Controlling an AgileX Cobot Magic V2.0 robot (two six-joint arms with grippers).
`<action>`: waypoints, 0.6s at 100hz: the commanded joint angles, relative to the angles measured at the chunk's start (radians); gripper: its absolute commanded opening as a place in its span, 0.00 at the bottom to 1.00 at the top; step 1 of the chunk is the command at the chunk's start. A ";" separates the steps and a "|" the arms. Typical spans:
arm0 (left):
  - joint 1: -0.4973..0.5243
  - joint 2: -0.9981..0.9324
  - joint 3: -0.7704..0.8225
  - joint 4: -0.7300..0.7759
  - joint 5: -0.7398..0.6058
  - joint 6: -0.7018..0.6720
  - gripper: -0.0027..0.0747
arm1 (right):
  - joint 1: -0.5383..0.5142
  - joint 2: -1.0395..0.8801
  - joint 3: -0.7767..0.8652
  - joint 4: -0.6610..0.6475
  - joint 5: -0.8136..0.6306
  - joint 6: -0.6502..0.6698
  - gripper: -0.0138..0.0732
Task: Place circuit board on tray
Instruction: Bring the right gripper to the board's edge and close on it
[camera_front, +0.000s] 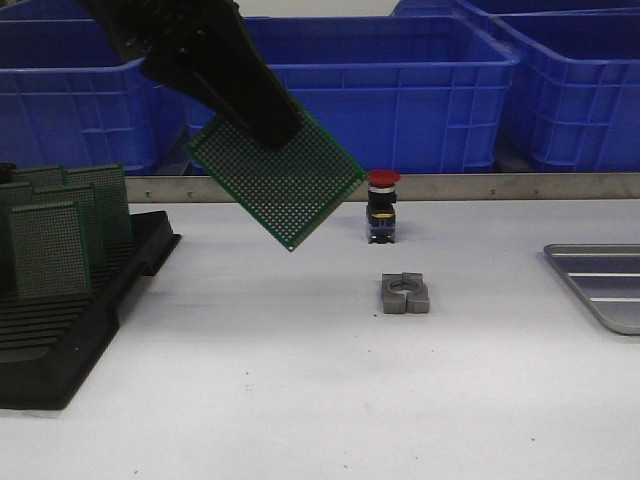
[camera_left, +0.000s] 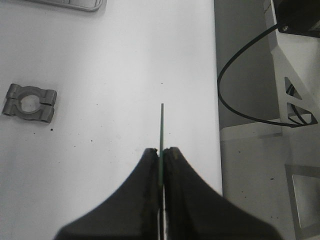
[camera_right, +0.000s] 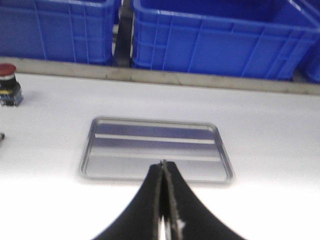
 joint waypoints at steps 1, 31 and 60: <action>-0.006 -0.035 -0.030 -0.067 0.060 -0.009 0.01 | 0.000 0.098 -0.113 0.006 0.086 0.001 0.09; -0.006 -0.035 -0.030 -0.073 0.060 -0.009 0.01 | 0.004 0.465 -0.299 0.343 0.163 -0.197 0.17; -0.006 -0.035 -0.030 -0.077 0.060 -0.009 0.01 | 0.032 0.711 -0.302 1.052 0.089 -0.821 0.67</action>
